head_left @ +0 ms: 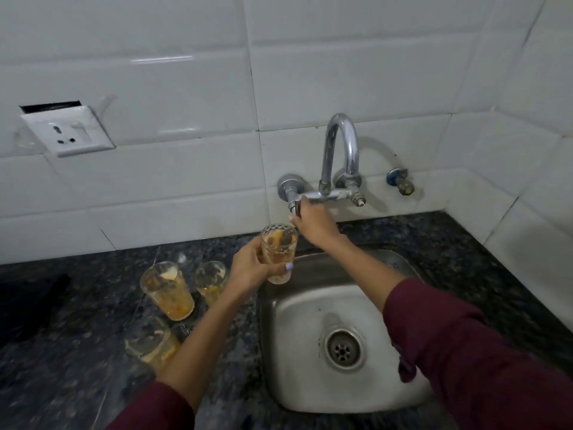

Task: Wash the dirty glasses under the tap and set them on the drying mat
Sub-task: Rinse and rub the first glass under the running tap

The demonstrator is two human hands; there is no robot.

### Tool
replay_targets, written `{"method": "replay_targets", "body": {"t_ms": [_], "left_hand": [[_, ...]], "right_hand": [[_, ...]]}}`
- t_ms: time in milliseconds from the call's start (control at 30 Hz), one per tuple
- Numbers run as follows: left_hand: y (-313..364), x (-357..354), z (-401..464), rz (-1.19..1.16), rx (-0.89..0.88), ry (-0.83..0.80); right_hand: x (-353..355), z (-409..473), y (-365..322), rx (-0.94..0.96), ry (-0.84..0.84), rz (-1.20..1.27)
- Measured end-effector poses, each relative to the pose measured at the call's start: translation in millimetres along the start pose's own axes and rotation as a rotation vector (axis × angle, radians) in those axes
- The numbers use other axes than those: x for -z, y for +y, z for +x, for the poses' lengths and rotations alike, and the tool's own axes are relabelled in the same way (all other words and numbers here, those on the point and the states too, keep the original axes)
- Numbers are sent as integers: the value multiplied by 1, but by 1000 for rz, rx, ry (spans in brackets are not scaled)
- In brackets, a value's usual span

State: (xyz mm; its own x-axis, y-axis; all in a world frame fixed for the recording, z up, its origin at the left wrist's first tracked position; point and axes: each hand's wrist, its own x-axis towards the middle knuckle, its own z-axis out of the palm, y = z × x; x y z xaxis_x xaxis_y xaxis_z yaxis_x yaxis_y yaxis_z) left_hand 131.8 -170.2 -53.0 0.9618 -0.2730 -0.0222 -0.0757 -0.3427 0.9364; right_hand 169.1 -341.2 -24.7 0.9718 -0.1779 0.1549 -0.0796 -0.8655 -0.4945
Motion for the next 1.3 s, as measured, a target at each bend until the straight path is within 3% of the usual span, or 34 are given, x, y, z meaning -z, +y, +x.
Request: {"method": "replay_targets", "body": {"t_ms": [100, 300, 500, 633, 733, 833, 900, 1033, 1100, 1300], "left_hand": [[-5, 5, -4, -35, 35, 9], [-10, 8, -6, -43, 78, 11], [-11, -7, -7, -159, 92, -51], [-12, -26, -8, -134, 45, -115], [-12, -42, -4, -115, 43, -199], [-7, -58, 3, -70, 23, -266], [-2, -69, 7, -64, -3, -310], [8, -81, 11, -137, -37, -350], [8, -80, 13, -200, -24, -321], [11, -103, 8, -830, 222, 90]], "right_hand": [[-14, 11, 2, 45, 109, -186], [-22, 16, 11, 194, 145, -286], [-9, -43, 18, 100, 3, 106], [0, -115, 48, -30, -40, 239], [19, -144, 70, -39, 155, 307], [47, -150, 78, 145, 345, 278], [61, -143, 79, 232, 256, 232], [63, -118, 80, 305, -149, -2], [61, -109, 78, 273, -187, 92], [45, -92, 50, -104, 70, 523]]}}
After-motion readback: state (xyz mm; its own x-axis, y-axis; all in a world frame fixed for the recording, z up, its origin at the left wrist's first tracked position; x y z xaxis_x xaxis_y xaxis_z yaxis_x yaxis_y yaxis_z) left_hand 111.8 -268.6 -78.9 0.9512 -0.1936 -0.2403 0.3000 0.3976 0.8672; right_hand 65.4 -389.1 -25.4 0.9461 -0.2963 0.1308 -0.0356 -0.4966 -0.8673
